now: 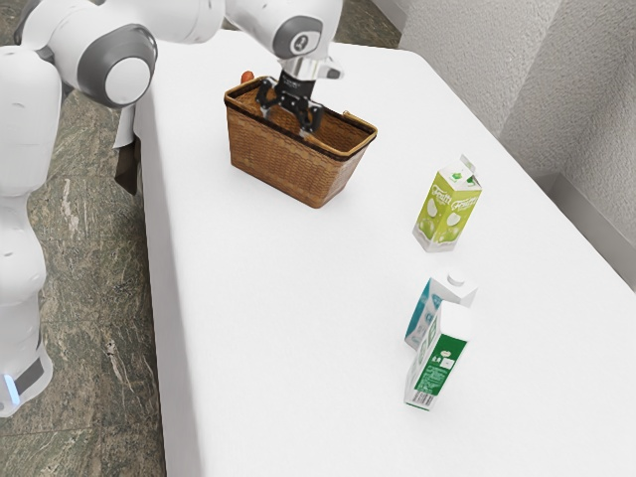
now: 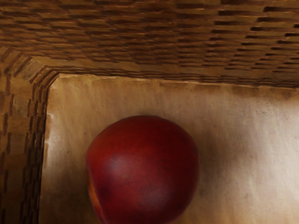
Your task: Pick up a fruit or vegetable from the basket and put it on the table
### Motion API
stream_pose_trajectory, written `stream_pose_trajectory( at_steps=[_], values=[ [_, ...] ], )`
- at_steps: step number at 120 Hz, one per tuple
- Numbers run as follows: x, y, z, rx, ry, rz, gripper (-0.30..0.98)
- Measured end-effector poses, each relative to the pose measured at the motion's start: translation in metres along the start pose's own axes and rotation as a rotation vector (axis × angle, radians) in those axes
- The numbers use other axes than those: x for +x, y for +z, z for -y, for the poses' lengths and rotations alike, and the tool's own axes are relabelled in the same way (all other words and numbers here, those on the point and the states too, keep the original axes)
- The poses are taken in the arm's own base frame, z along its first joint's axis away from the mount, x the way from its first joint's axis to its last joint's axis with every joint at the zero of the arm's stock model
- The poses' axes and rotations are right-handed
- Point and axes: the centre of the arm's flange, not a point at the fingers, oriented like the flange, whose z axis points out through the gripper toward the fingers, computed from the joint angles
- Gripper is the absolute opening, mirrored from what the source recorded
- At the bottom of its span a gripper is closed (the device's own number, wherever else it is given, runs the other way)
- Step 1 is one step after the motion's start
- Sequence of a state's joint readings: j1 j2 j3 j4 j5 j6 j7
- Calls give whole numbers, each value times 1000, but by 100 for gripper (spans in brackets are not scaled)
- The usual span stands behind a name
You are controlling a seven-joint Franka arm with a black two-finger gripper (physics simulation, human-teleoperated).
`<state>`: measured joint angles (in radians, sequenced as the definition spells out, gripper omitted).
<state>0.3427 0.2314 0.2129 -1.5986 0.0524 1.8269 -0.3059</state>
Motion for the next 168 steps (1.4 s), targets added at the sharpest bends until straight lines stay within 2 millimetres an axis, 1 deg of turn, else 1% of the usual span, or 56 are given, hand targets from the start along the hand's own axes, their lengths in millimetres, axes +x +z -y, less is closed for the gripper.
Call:
stream_pose_trajectory(
  at_steps=[15, 27, 41, 50, 61, 71, 88, 116, 145, 168],
  values=[
    [2, 2, -1, -7, -1, -9, 69],
    [1, 14, -1, -12, -3, 9, 69],
    [2, 18, -2, -20, -5, 8, 69],
    [4, 24, -3, -20, -5, 10, 69],
    [7, 31, 3, -20, -18, 10, 69],
    [9, 34, 5, -23, -22, 8, 69],
    [12, 48, 4, -21, -25, 16, 69],
    [14, 56, 2, -31, -29, 15, 69],
    [12, 67, 5, -33, -40, 32, 69],
    [14, 74, 4, -34, -41, 33, 69]
  ],
)
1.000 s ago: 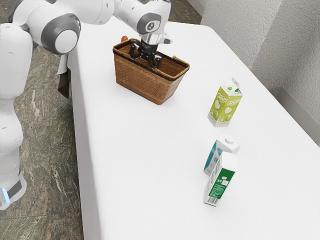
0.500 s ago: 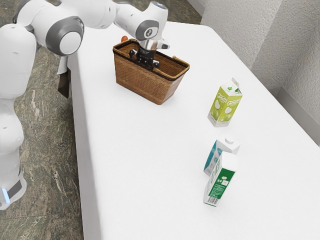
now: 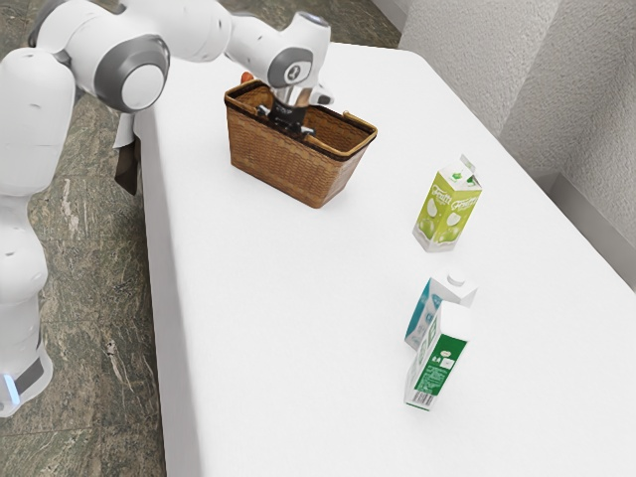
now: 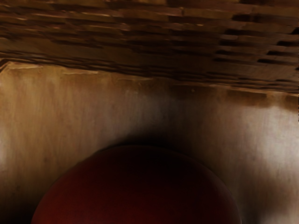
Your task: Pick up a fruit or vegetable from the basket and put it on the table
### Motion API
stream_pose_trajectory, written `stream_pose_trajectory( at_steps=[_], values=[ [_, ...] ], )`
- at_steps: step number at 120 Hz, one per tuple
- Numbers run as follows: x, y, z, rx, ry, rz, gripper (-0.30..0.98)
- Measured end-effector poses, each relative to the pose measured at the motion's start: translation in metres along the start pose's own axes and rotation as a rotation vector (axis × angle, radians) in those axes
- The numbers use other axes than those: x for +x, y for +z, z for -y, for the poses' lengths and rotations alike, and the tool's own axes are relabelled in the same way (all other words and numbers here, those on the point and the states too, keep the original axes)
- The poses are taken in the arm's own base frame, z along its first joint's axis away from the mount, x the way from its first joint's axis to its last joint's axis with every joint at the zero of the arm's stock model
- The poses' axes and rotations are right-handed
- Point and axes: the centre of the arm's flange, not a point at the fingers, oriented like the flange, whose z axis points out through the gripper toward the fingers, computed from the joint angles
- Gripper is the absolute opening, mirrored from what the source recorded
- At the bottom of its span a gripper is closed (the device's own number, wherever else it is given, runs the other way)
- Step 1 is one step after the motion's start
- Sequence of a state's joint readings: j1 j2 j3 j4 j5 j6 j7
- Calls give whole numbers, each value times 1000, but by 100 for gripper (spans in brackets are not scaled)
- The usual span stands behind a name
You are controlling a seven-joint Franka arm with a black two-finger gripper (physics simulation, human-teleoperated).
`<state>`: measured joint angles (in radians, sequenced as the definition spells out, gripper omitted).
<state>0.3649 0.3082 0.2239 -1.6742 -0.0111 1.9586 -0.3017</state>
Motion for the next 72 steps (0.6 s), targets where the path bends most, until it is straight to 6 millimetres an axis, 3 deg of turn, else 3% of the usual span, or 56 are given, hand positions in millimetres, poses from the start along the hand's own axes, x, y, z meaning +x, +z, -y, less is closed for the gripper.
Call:
stream_pose_trajectory(
  at_steps=[72],
  values=[
    [8, 9, 4, -10, -18, -15, 67]
  ],
)
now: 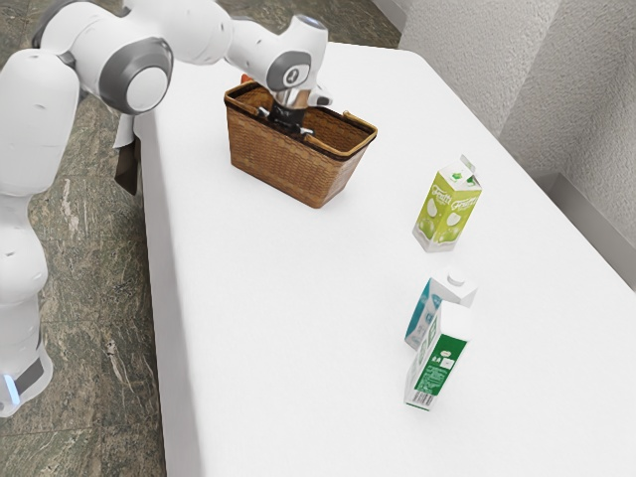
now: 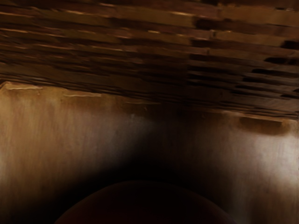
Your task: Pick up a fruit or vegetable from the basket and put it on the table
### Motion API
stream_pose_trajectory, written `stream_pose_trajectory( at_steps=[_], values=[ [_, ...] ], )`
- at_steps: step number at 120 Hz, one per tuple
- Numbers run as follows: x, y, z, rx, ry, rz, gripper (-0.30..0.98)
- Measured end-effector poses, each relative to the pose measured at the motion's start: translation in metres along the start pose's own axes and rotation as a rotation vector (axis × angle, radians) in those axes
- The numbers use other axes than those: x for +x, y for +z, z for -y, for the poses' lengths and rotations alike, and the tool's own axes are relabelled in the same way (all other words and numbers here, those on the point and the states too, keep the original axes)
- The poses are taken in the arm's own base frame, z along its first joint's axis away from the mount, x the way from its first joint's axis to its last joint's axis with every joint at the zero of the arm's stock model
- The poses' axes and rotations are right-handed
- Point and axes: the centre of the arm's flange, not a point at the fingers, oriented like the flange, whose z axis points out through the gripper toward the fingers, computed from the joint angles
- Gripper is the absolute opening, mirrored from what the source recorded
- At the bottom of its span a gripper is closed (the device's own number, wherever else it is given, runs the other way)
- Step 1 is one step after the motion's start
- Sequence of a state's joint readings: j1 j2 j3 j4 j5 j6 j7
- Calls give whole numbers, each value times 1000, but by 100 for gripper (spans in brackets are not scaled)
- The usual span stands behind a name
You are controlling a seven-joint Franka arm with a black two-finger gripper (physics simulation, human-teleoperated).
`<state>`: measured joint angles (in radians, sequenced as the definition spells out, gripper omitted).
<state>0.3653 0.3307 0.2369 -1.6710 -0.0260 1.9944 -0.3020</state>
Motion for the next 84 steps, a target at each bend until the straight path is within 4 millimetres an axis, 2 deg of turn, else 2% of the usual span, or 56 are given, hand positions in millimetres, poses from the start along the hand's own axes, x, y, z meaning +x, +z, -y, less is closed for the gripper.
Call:
stream_pose_trajectory(
  at_steps=[16, 35, 65, 84],
  values=[
    [0, -1, -1, 0, -2, -5, 42],
    [-1, -7, -5, -1, -2, -16, 37],
    [-10, -66, -12, -37, 16, -102, 35],
    [-19, -124, -26, -73, 43, -168, 36]
  ],
)
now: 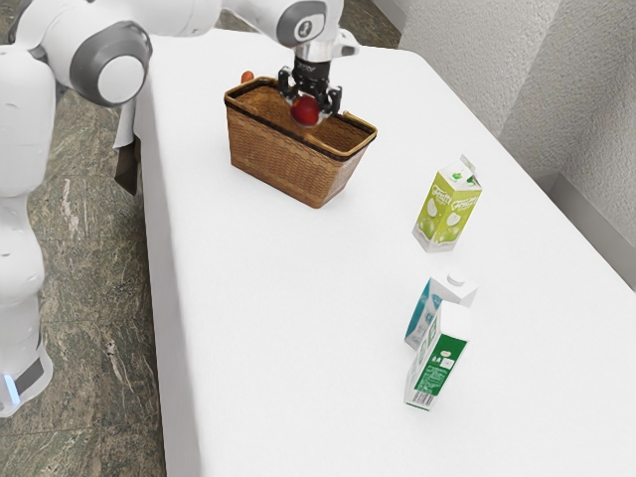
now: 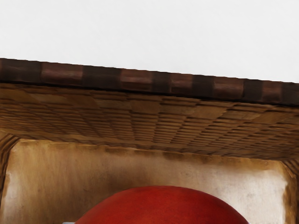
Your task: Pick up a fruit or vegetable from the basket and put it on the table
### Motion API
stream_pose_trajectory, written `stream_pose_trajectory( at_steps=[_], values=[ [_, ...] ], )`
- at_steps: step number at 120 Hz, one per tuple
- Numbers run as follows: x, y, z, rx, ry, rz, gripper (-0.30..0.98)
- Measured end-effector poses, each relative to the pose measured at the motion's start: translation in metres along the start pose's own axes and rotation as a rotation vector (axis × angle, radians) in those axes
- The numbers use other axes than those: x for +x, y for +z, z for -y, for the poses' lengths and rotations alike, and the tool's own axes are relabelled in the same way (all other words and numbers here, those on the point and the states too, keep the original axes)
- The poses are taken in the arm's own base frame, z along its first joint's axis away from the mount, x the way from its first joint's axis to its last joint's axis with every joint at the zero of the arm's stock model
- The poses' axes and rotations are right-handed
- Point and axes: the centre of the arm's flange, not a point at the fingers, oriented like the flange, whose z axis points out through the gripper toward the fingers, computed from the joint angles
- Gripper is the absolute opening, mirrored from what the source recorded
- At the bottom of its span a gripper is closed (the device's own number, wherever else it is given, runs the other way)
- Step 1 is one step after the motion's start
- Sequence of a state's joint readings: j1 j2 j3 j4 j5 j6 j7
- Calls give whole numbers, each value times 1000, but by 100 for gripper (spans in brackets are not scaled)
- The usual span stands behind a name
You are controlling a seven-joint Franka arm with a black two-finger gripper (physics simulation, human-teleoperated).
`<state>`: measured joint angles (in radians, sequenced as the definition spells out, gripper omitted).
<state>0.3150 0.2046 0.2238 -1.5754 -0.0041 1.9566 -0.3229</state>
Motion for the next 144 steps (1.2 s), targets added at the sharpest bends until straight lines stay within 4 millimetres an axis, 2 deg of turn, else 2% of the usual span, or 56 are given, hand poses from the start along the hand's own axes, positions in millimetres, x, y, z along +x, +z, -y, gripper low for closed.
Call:
stream_pose_trajectory(
  at_steps=[5, 13, 17, 23, 36, 43, 49, 59, 65, 70, 77, 86, 96, 104, 118, 121, 127, 144],
  values=[
    [-4, -16, -8, -11, 13, -10, 35],
    [-26, -62, -31, -43, 66, -29, 35],
    [-46, -90, -49, -62, 110, -39, 36],
    [-76, -117, -81, -74, 190, -44, 36],
    [-146, -155, -152, -84, 376, -58, 36],
    [-185, -161, -193, -81, 474, -60, 36],
    [-218, -156, -229, -75, 556, -51, 36],
    [-274, -125, -291, -58, 687, -13, 35],
    [-296, -106, -311, -46, 731, 10, 35],
    [-291, -98, -308, -41, 718, 12, 33],
    [-261, -103, -285, -41, 654, -14, 35],
    [-221, -100, -255, -28, 570, -30, 35],
    [-195, -96, -235, -21, 510, -37, 36],
    [-194, -95, -235, -23, 504, -40, 35],
    [-213, -93, -252, -32, 540, -35, 36],
    [-217, -89, -255, -29, 547, -28, 36],
    [-222, -66, -255, -4, 548, 10, 36],
    [-192, -29, -224, 36, 459, 62, 35]
  ],
)
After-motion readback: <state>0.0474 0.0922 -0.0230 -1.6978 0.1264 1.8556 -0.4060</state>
